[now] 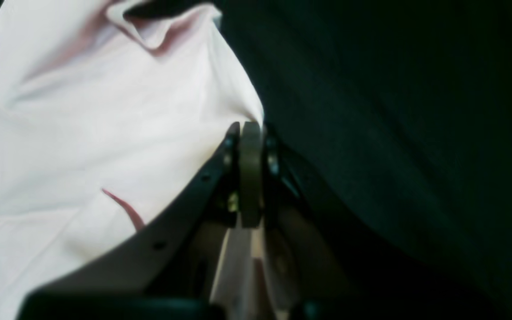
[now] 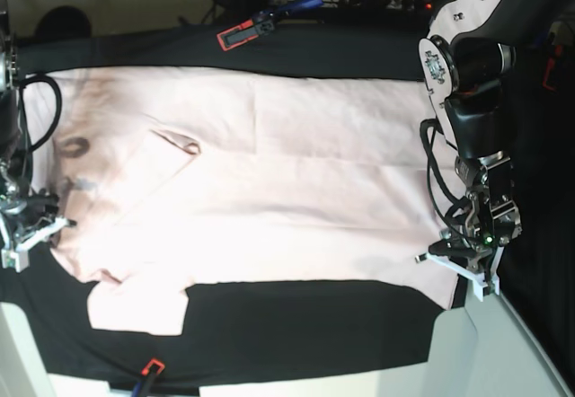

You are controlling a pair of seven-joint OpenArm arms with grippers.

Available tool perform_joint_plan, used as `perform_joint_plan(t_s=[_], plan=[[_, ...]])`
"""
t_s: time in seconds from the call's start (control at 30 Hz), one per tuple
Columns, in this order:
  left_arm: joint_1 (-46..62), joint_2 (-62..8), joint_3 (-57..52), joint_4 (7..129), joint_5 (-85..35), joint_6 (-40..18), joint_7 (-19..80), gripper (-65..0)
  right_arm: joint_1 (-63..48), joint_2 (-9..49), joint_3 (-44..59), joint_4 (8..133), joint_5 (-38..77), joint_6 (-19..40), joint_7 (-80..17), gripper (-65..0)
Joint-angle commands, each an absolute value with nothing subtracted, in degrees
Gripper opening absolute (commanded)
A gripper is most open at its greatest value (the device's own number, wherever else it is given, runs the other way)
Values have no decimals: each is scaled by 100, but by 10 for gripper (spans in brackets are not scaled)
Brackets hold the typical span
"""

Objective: Fold the T-shirt properly
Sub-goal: 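Lift the gripped side edge with both grippers and fold it lengthwise over the shirt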

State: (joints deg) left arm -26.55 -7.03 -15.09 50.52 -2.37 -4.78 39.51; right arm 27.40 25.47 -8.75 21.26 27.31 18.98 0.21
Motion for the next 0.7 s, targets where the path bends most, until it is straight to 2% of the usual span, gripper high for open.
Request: perform_joint_plan(t_s=[0.0, 0.1, 0.33, 0.57, 0.67], plan=[[-2730, -760, -1508, 5174, -242, -505, 3890, -650, 2879, 2686, -611, 2202, 2800, 1877, 180, -650], [-2580, -760, -1508, 5262, -242, -514, 3873, -650, 2862, 2686, 4, 2202, 2765, 1903, 154, -650], [-2281, -734, -1516, 5736, -251, -760, 3881, -650, 2844, 2765, 75, 2202, 2765, 1903, -154, -650], [-1727, -1086, -1481, 6035, -1745, -760, 3890, -650, 2765, 2800, 242, 2211, 2791, 1903, -242, -650], [-1525, -1191, -1464, 6053, -1903, -760, 3890, -650, 2677, 2800, 303, 2211, 2765, 1903, -286, -650]])
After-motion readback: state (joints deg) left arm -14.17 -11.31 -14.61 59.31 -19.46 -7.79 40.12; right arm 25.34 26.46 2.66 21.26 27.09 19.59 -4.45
